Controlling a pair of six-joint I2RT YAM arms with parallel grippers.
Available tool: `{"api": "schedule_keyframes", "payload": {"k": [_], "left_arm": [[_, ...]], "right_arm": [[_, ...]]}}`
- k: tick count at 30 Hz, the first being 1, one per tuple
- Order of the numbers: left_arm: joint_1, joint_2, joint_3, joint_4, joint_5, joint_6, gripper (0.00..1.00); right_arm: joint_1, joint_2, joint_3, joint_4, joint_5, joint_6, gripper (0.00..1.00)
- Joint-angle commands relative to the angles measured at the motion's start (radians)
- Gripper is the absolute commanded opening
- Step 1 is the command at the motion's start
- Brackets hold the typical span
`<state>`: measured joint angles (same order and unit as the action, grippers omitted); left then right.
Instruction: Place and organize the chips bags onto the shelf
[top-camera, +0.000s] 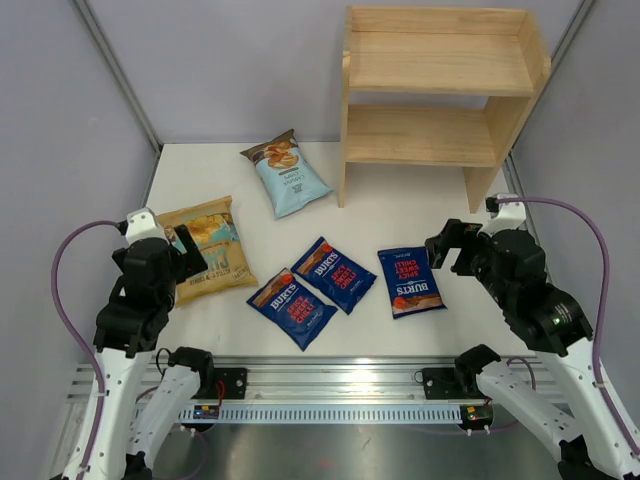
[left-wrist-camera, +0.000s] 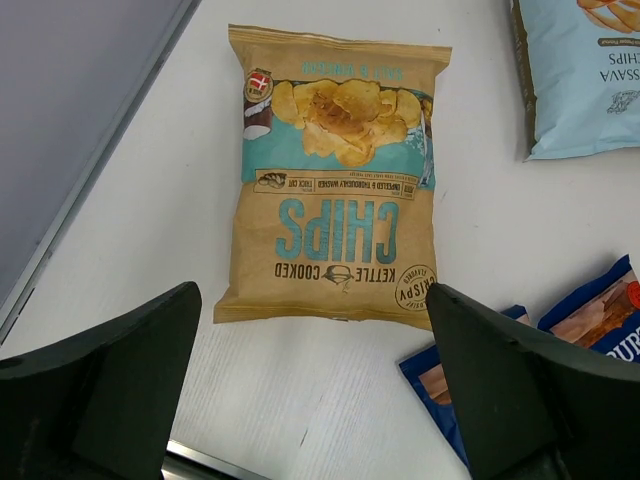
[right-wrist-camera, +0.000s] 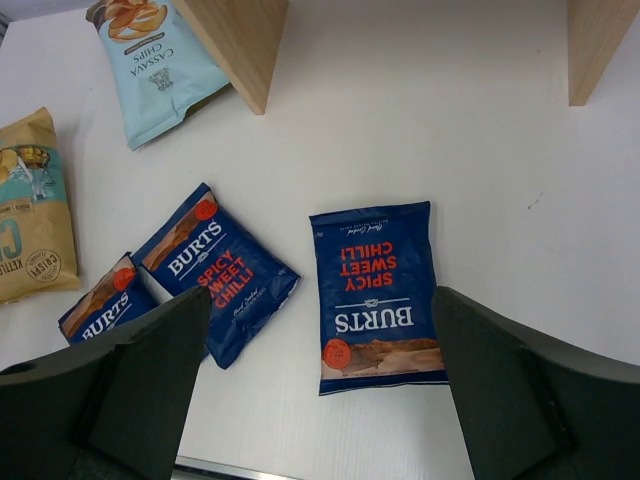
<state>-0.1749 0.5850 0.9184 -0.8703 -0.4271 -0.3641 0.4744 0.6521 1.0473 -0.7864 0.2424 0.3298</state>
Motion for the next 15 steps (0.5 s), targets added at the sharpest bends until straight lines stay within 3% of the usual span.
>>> {"api": "schedule_keyframes", "payload": {"k": [1,7,11,15], "left_arm": [[0.000,0.024,0.036,0.042,-0.004,-0.007,0.99],[0.002,0.071,0.036,0.168,0.083,-0.016,0.99],[0.034,0.188,0.077,0.227,0.177,-0.003,0.99],[0.142,0.274,0.131,0.313,0.246,0.011,0.99]], "right_arm": [[-0.002,0.018,-0.012,0.058,-0.014,0.011,0.99],[0.000,0.024,-0.047,0.111,-0.069,0.014,0.99],[-0.002,0.001,-0.087,0.162,-0.196,-0.005,0.99],[0.000,-0.031,-0.127,0.249,-0.353,0.034,0.99]]}}
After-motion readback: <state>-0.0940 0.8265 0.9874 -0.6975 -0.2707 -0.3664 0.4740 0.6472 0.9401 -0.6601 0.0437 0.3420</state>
